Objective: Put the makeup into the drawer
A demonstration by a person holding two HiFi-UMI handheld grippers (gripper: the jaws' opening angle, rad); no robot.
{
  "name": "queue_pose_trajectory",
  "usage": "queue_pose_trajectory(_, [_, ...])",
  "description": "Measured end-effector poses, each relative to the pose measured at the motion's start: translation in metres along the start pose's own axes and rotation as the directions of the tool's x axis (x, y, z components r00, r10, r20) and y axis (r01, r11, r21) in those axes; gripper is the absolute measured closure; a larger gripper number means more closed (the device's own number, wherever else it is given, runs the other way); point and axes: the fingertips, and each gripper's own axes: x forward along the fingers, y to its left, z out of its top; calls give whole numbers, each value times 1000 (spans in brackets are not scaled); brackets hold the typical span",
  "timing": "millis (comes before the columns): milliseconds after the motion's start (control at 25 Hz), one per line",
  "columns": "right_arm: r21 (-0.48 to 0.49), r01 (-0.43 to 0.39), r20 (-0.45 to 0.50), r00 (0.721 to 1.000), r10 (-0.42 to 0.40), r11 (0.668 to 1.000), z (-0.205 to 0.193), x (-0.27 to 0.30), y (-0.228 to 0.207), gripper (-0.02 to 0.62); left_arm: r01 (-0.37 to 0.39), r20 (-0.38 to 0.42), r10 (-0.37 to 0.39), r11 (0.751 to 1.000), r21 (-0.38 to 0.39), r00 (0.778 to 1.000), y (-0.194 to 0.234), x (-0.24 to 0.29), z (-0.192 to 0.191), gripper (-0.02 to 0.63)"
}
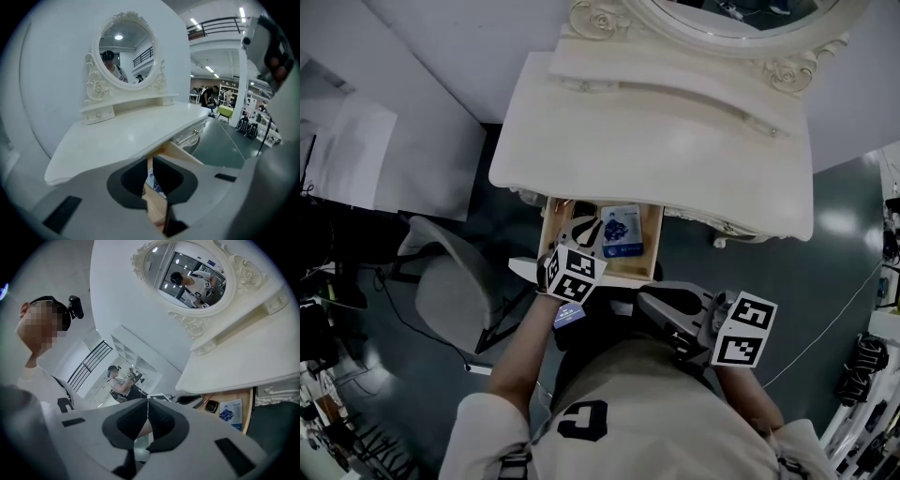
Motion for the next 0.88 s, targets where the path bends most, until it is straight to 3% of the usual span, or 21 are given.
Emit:
queue_pose_trajectory(160, [7,20,13,1000,-20,1000,1,-2,-1,568,15,66,-10,997,-73,998,-4,-20,15,522])
queue_pose_trajectory(640, [-45,2,27,1000,0,999,8,15,20,568,6,223,-4,1000,-6,975,1,-75,63,551])
queue_pose_trajectory(880, [-83,-19,-4,1000,19,996,1,27,34,568,62,260,-42,996,-69,965,-9,-99,58,551])
